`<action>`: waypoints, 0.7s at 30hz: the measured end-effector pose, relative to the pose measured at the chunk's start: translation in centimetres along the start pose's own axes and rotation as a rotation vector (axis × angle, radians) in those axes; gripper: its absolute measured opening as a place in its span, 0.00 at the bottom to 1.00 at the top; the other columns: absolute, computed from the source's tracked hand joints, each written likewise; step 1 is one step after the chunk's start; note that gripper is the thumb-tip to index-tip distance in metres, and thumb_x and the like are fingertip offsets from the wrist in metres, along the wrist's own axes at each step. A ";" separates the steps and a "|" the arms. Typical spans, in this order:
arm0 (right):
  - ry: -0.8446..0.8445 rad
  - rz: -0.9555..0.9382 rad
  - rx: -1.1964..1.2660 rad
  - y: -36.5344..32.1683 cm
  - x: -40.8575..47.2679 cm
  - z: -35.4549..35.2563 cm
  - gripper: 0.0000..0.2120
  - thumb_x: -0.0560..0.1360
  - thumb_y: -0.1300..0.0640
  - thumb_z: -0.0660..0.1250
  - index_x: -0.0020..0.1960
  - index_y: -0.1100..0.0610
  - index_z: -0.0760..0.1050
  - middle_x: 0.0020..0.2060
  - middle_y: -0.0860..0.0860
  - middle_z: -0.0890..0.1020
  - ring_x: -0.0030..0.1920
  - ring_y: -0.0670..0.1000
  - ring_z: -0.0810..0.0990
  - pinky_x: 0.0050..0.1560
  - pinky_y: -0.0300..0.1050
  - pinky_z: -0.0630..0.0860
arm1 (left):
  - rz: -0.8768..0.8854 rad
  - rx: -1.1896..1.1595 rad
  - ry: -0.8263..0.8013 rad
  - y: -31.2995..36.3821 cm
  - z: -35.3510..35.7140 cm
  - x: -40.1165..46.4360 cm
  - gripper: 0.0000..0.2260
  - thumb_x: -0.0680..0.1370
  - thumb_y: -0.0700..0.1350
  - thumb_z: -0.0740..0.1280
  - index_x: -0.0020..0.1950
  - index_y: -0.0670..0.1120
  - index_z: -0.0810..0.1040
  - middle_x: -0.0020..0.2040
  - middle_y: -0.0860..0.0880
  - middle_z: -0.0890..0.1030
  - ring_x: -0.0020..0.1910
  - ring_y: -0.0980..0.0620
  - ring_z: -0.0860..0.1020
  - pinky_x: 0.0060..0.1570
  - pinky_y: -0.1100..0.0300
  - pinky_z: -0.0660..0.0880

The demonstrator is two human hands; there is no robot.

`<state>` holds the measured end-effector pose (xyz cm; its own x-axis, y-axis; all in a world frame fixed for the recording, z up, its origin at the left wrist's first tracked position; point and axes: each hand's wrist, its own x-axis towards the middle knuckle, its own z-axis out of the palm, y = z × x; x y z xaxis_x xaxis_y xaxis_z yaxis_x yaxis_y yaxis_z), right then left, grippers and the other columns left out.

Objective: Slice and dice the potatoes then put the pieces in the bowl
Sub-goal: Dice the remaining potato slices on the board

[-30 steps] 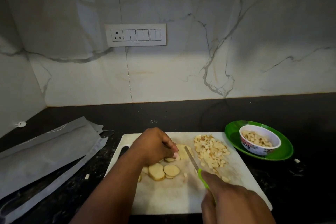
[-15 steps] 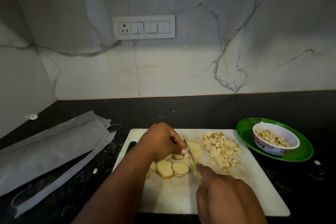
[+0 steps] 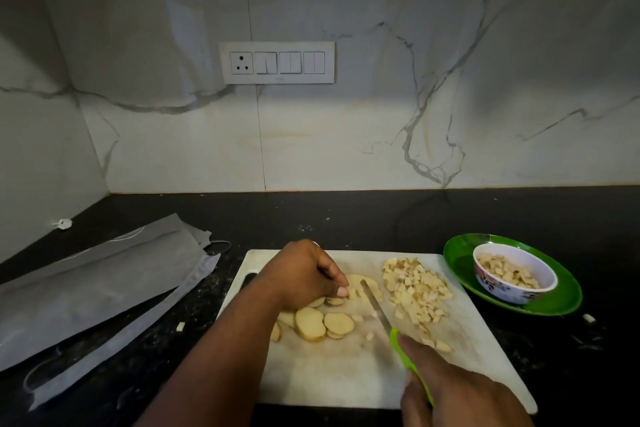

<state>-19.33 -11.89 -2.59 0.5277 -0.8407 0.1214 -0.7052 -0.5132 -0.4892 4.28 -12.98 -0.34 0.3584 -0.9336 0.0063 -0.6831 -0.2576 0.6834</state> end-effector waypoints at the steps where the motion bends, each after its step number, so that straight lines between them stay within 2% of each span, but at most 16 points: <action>1: 0.044 -0.131 -0.030 -0.3 0.0 -1.0 0.21 0.81 0.42 0.58 0.73 0.36 0.63 0.68 0.51 0.77 0.68 0.51 0.74 0.67 0.43 0.66 | 0.002 -0.008 0.008 0.0 0.0 0.0 0.04 0.73 0.46 0.81 0.45 0.55 0.89 0.42 0.60 0.87 0.45 0.64 0.83 0.53 0.64 0.80; 3: 0.062 -0.136 -0.070 -0.6 1.2 -2.7 0.25 0.81 0.40 0.55 0.76 0.33 0.54 0.64 0.43 0.78 0.64 0.44 0.75 0.62 0.36 0.68 | 0.006 -0.028 0.024 0.0 0.1 0.0 0.05 0.72 0.45 0.82 0.43 0.54 0.89 0.41 0.60 0.87 0.44 0.64 0.83 0.51 0.65 0.80; 6: 0.048 -0.200 -0.124 -2.0 1.6 -2.0 0.26 0.80 0.42 0.54 0.77 0.36 0.55 0.59 0.43 0.81 0.59 0.46 0.78 0.58 0.40 0.72 | -0.002 -0.071 0.028 0.0 0.0 0.0 0.07 0.70 0.43 0.82 0.41 0.55 0.88 0.40 0.59 0.87 0.44 0.61 0.85 0.55 0.59 0.82; 7: 0.018 -0.198 -0.185 -2.4 1.8 -1.9 0.26 0.80 0.42 0.54 0.77 0.37 0.56 0.58 0.44 0.81 0.58 0.46 0.79 0.57 0.41 0.73 | -0.010 -0.088 0.021 0.0 0.0 0.0 0.08 0.70 0.42 0.82 0.41 0.54 0.87 0.41 0.57 0.87 0.44 0.59 0.85 0.56 0.57 0.82; 10: -0.028 -0.201 -0.170 -1.6 3.4 -1.0 0.26 0.79 0.42 0.54 0.77 0.37 0.56 0.56 0.45 0.82 0.57 0.47 0.79 0.55 0.41 0.73 | -0.025 -0.135 0.012 -0.2 0.0 0.1 0.09 0.71 0.39 0.81 0.44 0.50 0.85 0.40 0.53 0.88 0.43 0.56 0.87 0.57 0.52 0.83; 15: -0.023 -0.206 -0.201 -1.4 3.0 -0.6 0.26 0.80 0.43 0.54 0.77 0.36 0.55 0.56 0.46 0.81 0.58 0.48 0.79 0.55 0.42 0.73 | -0.011 -0.151 -0.006 -0.4 0.1 0.2 0.12 0.72 0.38 0.80 0.50 0.47 0.81 0.40 0.51 0.88 0.44 0.57 0.87 0.58 0.51 0.82; 21: -0.124 -0.213 -0.251 -1.0 2.7 -0.8 0.28 0.80 0.44 0.54 0.78 0.36 0.51 0.60 0.45 0.80 0.60 0.48 0.78 0.59 0.42 0.73 | -0.026 -0.154 -0.046 0.0 0.1 0.1 0.11 0.73 0.37 0.79 0.50 0.47 0.82 0.41 0.52 0.88 0.44 0.57 0.87 0.60 0.52 0.81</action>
<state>-17.60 -13.83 -1.11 0.7179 -0.6910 0.0848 -0.6595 -0.7140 -0.2349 4.28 -13.13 -0.39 0.3428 -0.9384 -0.0438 -0.5668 -0.2437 0.7870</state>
